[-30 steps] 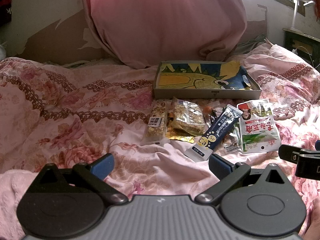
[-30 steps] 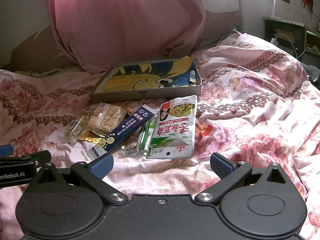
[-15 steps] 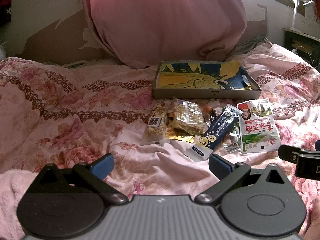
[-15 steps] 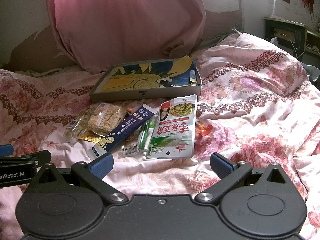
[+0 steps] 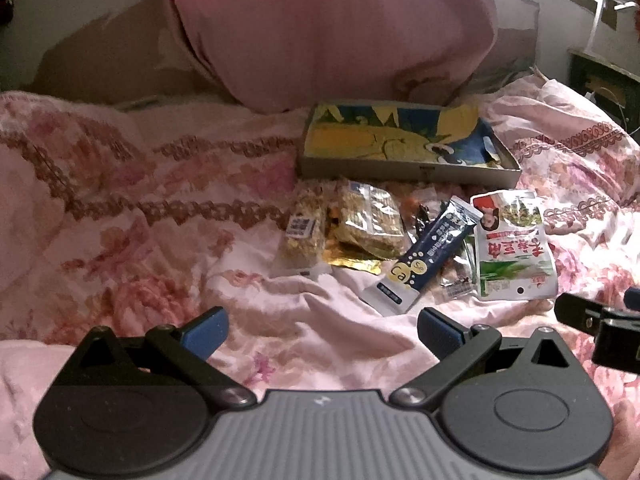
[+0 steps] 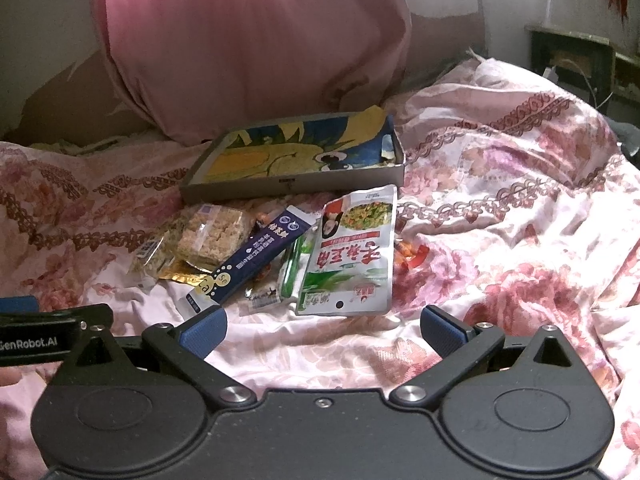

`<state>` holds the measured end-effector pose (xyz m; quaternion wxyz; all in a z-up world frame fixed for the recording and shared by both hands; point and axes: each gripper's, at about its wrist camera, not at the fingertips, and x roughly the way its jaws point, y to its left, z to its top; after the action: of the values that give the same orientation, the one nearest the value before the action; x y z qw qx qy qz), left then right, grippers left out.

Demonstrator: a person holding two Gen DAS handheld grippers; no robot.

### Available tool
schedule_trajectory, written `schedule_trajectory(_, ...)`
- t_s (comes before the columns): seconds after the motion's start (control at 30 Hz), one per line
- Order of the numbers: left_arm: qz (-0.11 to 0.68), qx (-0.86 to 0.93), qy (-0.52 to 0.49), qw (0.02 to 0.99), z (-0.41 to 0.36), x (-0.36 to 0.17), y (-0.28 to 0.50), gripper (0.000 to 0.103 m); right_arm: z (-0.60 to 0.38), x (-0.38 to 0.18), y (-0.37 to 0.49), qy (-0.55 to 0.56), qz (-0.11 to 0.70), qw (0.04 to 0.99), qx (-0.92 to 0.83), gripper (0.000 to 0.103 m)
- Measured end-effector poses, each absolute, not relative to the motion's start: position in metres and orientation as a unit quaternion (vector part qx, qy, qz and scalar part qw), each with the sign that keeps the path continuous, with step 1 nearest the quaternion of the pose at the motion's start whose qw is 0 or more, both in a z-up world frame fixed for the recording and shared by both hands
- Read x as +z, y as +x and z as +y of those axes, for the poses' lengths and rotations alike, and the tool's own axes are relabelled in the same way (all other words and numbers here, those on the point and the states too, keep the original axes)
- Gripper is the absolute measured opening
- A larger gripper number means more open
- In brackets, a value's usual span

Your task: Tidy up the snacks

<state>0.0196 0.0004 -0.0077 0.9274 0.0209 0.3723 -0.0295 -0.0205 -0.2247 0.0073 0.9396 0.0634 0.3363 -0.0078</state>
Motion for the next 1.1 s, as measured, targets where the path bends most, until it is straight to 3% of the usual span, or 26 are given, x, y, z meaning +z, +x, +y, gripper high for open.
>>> schedule_trajectory(0.2,0.405,-0.054,0.005,0.913,0.003,-0.008,0.043,0.102,-0.228,0.009,-0.006,0.067,0.357,0.932,0.008,0.103)
schedule_trajectory(0.67,0.450,-0.185,0.075,0.870,-0.040,-0.010,0.120,0.102,-0.265,0.005,0.059,0.058,0.421,0.902,0.077,0.102)
schedule_trajectory(0.9,0.464,-0.246,0.111,0.844,-0.063,-0.037,0.155,0.102,-0.284,-0.008,0.100,0.050,0.438,0.890,0.118,0.102)
schedule_trajectory(1.1,0.463,-0.278,0.126,0.832,-0.069,-0.060,0.161,0.102,-0.306,-0.029,0.125,0.116,0.454,0.875,0.117,0.099)
